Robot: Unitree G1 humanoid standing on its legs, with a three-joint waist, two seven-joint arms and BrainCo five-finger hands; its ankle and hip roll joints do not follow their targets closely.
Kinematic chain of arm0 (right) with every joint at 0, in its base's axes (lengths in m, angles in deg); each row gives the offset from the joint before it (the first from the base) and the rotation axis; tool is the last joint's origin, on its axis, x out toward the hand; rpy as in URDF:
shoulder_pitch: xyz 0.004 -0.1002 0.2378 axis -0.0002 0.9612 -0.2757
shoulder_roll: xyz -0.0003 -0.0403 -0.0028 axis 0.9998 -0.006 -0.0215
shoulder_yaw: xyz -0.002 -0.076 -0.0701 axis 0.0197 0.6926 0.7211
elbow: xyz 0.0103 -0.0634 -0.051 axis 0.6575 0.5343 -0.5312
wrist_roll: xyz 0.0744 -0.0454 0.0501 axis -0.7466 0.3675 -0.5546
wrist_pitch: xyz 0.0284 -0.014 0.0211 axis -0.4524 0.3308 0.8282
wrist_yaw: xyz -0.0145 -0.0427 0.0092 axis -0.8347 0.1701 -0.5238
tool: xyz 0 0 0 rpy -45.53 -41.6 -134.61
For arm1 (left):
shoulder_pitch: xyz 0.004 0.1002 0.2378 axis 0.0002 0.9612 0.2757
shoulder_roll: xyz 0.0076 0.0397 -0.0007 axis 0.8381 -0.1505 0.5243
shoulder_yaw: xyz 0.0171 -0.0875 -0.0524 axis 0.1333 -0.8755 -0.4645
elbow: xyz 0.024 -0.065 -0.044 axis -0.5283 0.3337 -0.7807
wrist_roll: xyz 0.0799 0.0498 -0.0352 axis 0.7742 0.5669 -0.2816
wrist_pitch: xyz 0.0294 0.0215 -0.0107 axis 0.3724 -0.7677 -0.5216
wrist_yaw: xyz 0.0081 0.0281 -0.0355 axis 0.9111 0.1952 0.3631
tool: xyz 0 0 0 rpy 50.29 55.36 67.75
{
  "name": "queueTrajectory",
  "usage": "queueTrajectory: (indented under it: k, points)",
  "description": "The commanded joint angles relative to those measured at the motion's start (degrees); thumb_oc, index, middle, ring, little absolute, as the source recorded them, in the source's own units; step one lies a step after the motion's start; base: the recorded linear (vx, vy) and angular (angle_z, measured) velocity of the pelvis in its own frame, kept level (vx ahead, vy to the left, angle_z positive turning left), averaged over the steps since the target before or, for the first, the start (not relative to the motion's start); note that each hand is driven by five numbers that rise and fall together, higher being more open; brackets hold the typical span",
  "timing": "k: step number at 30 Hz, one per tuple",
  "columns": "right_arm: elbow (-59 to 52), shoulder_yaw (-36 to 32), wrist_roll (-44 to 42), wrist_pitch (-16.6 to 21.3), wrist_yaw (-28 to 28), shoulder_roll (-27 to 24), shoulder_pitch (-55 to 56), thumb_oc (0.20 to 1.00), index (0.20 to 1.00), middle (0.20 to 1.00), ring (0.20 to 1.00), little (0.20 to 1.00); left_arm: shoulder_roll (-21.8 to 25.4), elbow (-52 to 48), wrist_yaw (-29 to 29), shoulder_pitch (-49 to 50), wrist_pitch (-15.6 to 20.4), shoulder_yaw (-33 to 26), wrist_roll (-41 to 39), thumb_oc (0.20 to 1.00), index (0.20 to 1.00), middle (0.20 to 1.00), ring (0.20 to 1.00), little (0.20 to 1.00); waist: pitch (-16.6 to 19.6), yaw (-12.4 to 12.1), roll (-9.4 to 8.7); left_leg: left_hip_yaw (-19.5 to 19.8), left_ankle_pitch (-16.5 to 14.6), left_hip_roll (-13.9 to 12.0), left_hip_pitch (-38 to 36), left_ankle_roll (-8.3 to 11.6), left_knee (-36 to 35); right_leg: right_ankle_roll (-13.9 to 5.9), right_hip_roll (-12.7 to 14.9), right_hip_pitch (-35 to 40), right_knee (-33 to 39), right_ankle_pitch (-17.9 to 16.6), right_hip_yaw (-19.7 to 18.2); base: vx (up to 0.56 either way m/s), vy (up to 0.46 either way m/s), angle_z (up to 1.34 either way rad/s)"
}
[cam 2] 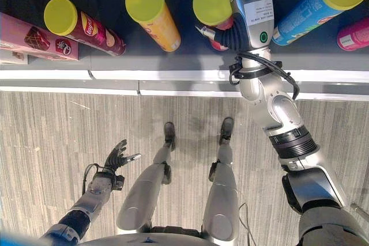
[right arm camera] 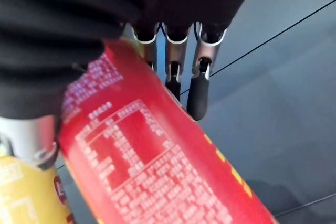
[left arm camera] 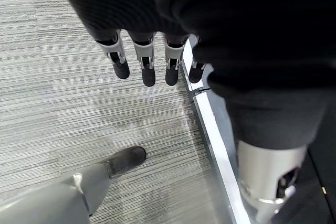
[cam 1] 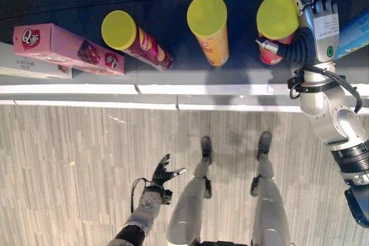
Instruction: Put the goods on the table back onto the shelves and tidy them up.
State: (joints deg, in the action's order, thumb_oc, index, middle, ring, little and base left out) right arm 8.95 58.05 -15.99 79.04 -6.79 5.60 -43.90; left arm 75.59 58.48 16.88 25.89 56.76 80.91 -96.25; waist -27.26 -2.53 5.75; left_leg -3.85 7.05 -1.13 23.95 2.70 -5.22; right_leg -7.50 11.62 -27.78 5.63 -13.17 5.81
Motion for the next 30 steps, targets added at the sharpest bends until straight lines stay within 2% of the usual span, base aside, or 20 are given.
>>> queueTrajectory:
  k: [1, 30]
  points:
    - [-2.45, 0.01, -1.76, 2.14, 1.65, 0.04, -4.22, 0.200, 0.200, 0.200, 0.200, 0.200, 0.68, 1.66, 0.75, -0.64, 0.93, 1.44, -2.21, 1.000, 1.000, 1.000, 1.000, 1.000, 1.92, -1.32, -0.14, 5.31, -0.05, -1.39, 3.31, 4.34, 0.22, -5.06, 3.07, 3.98, -2.46, 6.46, -1.48, 0.00, 0.000, 0.00]
    - [-0.88, -0.60, -1.40, 1.14, 2.43, -1.70, -4.12, 0.200, 0.200, 0.200, 0.200, 0.200, 0.94, 1.09, 0.88, -0.64, 0.94, 1.56, -2.13, 1.000, 1.000, 1.000, 1.000, 1.000, 1.75, -0.98, 0.20, 5.18, 0.04, -1.51, 3.81, 4.55, 0.22, -5.08, 3.08, 2.96, -2.83, 6.39, -2.00, 0.00, 0.000, 0.00]
